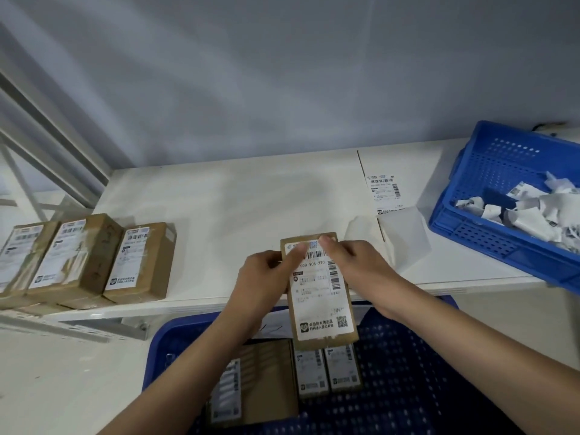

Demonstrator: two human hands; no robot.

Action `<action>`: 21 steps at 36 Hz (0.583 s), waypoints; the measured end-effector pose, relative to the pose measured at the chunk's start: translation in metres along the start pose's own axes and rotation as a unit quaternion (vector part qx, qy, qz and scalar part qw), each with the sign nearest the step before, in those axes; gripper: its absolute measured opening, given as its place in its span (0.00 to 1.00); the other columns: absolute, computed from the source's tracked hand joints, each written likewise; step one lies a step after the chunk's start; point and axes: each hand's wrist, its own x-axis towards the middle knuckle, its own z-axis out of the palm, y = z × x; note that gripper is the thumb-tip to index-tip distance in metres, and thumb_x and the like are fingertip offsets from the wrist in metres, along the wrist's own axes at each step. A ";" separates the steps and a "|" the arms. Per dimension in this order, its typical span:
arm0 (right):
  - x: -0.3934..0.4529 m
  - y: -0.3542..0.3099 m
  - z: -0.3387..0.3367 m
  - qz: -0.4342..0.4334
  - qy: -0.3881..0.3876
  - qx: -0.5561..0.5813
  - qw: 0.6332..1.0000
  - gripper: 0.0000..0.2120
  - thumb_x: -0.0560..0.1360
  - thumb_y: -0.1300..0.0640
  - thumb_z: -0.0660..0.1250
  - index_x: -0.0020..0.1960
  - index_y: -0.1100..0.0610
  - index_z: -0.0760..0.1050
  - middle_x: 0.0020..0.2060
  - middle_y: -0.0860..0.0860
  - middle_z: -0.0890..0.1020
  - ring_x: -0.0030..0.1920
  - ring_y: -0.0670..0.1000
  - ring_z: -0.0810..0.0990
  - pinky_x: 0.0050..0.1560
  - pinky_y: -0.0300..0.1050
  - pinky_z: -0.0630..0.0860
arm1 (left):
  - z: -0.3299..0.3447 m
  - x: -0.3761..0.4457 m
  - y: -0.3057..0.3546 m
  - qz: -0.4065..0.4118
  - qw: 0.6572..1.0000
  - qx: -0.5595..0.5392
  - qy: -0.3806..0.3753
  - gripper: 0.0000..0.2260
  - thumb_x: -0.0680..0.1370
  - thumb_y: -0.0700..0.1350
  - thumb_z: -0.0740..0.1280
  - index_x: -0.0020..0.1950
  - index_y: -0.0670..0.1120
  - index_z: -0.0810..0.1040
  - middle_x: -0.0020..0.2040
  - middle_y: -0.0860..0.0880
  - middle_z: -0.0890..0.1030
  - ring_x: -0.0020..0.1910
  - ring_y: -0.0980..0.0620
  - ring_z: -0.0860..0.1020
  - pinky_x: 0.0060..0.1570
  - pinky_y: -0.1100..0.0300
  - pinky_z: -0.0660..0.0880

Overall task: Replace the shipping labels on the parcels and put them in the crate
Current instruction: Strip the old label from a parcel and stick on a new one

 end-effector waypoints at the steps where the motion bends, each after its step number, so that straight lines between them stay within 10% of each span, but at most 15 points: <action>1: -0.001 0.001 0.002 0.003 -0.006 -0.003 1.000 0.33 0.79 0.33 0.57 0.55 0.63 0.81 0.50 0.58 0.86 0.51 0.56 0.85 0.60 0.58 0.79 | -0.002 0.001 0.001 0.001 1.000 0.001 0.011 0.25 0.77 0.64 0.68 0.49 0.40 0.83 0.41 0.49 0.87 0.42 0.50 0.87 0.54 0.46 0.83; 10: 0.002 0.002 -0.001 0.010 -0.009 0.045 0.999 0.26 0.80 0.35 0.57 0.53 0.54 0.83 0.45 0.48 0.87 0.48 0.48 0.86 0.58 0.51 0.81 | -0.003 -0.002 0.003 -0.002 0.997 -0.076 -0.032 0.16 0.80 0.55 0.69 0.54 0.42 0.83 0.47 0.49 0.88 0.47 0.50 0.87 0.56 0.51 0.82; 17: 0.013 -0.002 -0.018 0.032 0.109 0.100 0.989 0.23 0.80 0.35 0.57 0.46 0.52 0.80 0.38 0.43 0.84 0.36 0.40 0.82 0.31 0.31 0.73 | 0.012 -0.010 -0.004 -0.002 0.991 0.010 -0.136 0.18 0.73 0.50 0.78 0.62 0.50 0.82 0.53 0.55 0.86 0.50 0.58 0.85 0.52 0.62 0.81; 21: 0.016 -0.002 -0.027 0.034 0.113 0.149 0.982 0.22 0.79 0.35 0.61 0.49 0.52 0.81 0.43 0.45 0.86 0.44 0.45 0.84 0.41 0.37 0.76 | 0.010 -0.012 -0.002 -0.001 0.991 -0.003 -0.131 0.17 0.72 0.50 0.79 0.59 0.49 0.83 0.51 0.56 0.87 0.50 0.58 0.85 0.56 0.61 0.80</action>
